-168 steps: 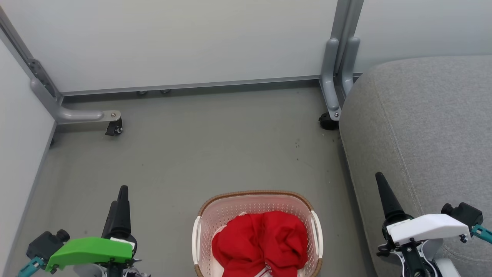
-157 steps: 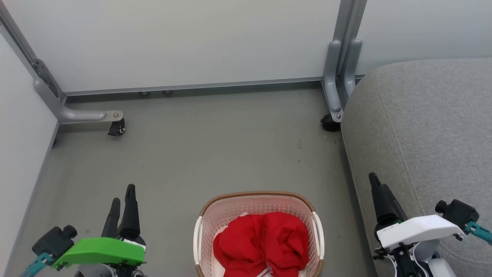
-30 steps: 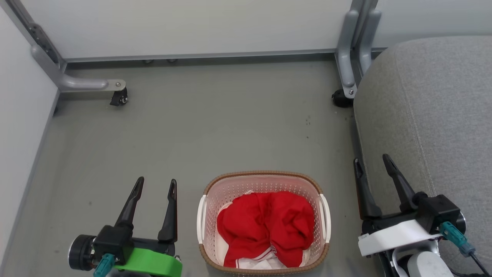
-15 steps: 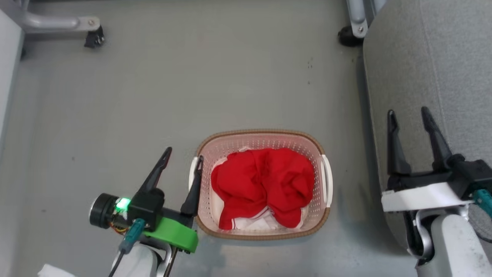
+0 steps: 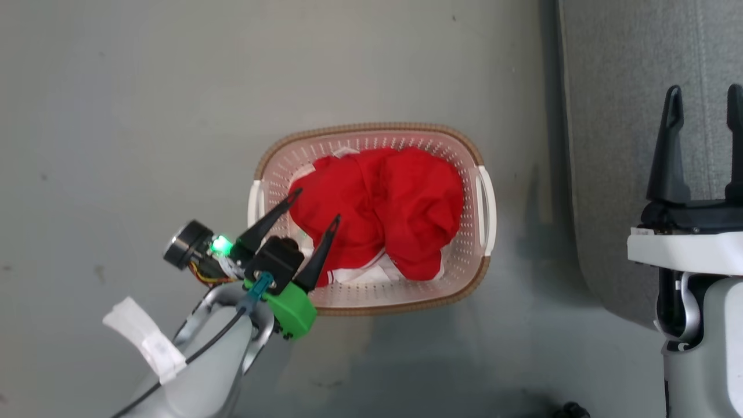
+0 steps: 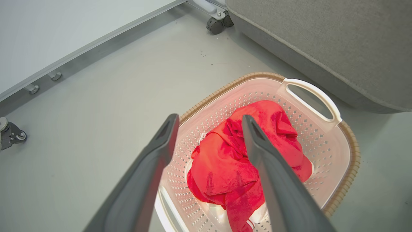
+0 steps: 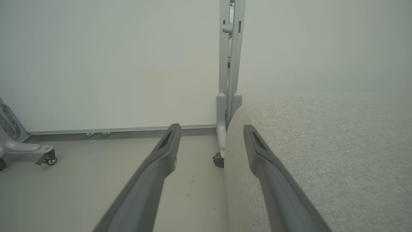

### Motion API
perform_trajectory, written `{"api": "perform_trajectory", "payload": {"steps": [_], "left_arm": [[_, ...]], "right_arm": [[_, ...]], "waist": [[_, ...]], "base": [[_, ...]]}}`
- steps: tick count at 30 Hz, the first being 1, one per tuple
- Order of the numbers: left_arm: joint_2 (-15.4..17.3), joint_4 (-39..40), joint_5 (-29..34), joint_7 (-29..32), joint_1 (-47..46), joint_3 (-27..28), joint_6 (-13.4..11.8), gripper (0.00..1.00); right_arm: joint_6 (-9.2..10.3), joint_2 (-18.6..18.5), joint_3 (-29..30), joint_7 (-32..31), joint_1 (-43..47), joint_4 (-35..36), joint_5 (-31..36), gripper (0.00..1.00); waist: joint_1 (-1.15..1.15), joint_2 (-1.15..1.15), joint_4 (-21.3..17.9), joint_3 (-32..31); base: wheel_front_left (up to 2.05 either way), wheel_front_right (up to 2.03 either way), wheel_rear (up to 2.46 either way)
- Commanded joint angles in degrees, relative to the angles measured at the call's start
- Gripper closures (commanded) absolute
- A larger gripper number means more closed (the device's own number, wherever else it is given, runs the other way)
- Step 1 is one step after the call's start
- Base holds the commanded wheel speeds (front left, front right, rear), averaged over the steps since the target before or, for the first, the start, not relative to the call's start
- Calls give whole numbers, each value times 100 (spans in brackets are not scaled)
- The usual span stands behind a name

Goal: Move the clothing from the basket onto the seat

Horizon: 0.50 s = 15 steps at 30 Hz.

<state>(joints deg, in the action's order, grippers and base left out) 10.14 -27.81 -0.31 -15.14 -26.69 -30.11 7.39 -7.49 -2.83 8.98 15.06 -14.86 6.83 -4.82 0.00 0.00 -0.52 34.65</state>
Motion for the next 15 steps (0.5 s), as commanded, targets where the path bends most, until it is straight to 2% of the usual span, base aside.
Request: {"api": "perform_trajectory", "payload": {"steps": [1, 6, 10, 15], "left_arm": [[61, -133, 58, -3, -298, -99, 11, 0], [261, -687, 610, -3, -1030, -685, 11, 0], [362, -1224, 1064, -3, -1529, -1155, -82, 0], [393, -1965, 1535, -3, -2127, -1745, -144, 0]], "right_arm": [[0, -13, 21, 18, -146, 71, 0, 0], [0, -8, 130, 18, -343, 132, -255, 0], [0, -11, 215, 18, -441, 169, -393, 0], [0, -9, 298, 18, -486, 191, -465, 0]], "waist": [[0, 0, -319, 694], [0, 0, -425, 1075], [0, 0, -496, 1270], [0, 0, -567, 1463]], "base": [[0, 0, 0], [0, 0, 0], [0, 0, 0], [0, 0, 0]]}}
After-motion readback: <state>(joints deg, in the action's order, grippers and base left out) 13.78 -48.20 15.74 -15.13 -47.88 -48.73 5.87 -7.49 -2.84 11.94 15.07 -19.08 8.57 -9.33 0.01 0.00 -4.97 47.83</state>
